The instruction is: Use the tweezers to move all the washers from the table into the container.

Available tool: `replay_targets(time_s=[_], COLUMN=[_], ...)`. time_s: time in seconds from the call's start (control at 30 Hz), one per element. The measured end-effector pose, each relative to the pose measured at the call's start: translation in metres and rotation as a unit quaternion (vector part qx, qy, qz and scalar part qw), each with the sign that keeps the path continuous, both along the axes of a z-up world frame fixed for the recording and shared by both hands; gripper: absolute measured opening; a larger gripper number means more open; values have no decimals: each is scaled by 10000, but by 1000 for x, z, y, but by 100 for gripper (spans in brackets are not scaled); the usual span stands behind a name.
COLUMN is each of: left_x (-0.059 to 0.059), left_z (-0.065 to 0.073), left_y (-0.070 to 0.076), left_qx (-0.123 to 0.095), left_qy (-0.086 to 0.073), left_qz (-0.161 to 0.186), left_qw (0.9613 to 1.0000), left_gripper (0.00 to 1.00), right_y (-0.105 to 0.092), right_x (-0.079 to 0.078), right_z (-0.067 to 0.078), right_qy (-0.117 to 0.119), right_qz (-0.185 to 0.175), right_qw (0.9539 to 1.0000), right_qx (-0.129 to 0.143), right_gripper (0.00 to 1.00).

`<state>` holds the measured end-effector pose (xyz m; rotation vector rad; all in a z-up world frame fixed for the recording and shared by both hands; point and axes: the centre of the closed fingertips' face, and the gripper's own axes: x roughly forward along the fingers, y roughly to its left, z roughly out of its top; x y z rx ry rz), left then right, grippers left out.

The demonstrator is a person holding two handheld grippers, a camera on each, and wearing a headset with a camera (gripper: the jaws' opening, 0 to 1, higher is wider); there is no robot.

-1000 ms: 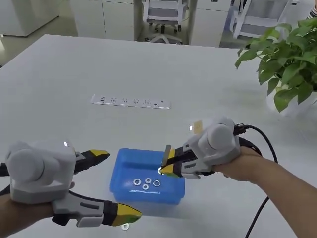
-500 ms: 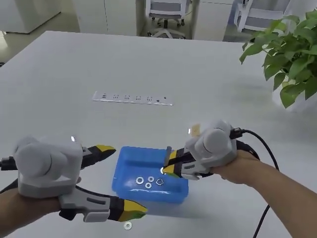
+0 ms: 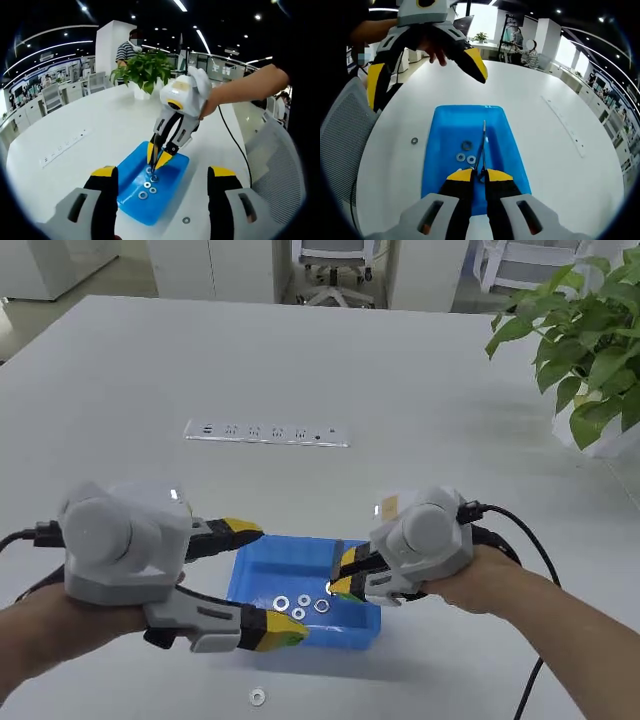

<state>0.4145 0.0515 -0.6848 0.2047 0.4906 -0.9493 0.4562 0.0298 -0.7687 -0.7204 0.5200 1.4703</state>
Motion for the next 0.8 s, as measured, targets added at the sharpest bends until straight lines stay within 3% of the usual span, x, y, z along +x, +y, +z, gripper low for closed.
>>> replay_targets(time_s=[0.6, 0.8], left_x=[26, 34], left_z=[-5, -5], left_y=[-21, -32], left_qx=[242, 322], left_qy=[-194, -286], left_qz=[-486, -689], left_qw=[9983, 9967], left_gripper=[30, 23], right_y=[-1, -1], right_x=[-2, -3], right_z=[-5, -6], right_qy=[31, -8], right_qz=[82, 164], right_qw=[10000, 9999], right_qx=[-40, -54], right_gripper=[9, 9])
